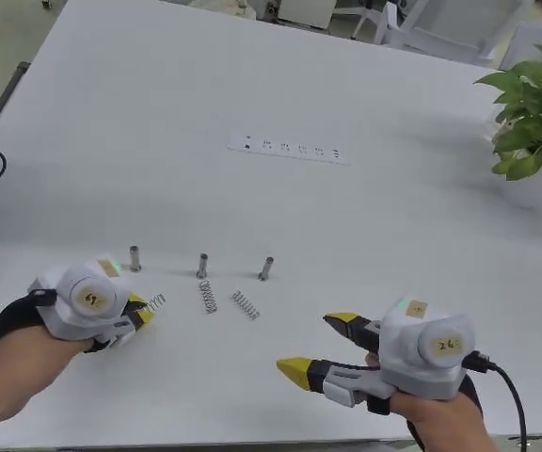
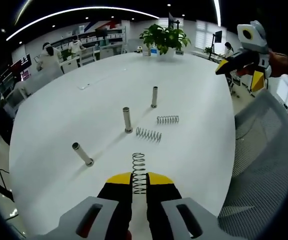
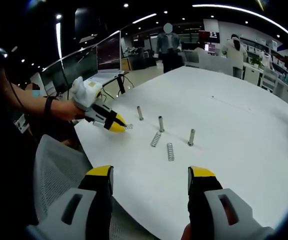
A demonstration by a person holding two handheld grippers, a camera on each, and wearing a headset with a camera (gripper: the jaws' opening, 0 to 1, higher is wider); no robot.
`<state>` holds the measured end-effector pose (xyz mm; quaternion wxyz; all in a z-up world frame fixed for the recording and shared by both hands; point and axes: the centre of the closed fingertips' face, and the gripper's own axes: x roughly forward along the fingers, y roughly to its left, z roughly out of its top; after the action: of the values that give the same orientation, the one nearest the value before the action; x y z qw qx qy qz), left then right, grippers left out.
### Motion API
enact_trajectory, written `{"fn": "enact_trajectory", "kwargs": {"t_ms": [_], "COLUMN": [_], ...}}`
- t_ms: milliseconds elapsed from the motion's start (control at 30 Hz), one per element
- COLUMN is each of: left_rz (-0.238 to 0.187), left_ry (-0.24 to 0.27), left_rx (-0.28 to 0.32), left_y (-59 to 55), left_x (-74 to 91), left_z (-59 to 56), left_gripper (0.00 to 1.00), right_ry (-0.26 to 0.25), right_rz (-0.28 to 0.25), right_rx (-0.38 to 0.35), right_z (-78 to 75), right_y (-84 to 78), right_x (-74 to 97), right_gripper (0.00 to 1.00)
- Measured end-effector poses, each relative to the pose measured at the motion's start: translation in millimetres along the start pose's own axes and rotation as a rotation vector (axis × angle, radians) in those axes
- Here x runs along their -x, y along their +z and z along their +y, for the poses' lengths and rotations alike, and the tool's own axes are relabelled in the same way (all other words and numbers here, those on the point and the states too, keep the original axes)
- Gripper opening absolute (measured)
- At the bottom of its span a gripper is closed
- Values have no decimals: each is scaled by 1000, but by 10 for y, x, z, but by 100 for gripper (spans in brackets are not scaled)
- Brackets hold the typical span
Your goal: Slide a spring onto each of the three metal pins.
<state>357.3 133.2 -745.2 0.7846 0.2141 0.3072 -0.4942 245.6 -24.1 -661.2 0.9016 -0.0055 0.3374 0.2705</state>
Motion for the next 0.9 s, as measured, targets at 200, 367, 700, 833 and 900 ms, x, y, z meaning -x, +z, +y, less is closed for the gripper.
{"fn": "enact_trajectory", "kwargs": {"t_ms": [200, 367, 700, 833, 900], "left_rz": [-36, -62, -110, -119, -128], "left_ry": [-5, -14, -50, -71, -82], "left_rx": [-36, -66, -142, -190, -206], "left_y": [95, 198, 443, 533, 588], "left_x": [135, 247, 416, 446, 468], "left_z": [-58, -134, -372, -502, -559], "left_gripper": [2, 2, 2, 2, 2], "right_ry": [31, 54, 110, 131, 141], "right_rz": [5, -1, -27, -27, -30], "right_rx": [16, 18, 18, 21, 20], "right_z": [56, 105, 222, 272, 294], "right_y": [8, 33, 155, 170, 181], "right_x": [-55, -86, -172, -207, -215], "right_gripper": [56, 55, 48, 47, 46]}}
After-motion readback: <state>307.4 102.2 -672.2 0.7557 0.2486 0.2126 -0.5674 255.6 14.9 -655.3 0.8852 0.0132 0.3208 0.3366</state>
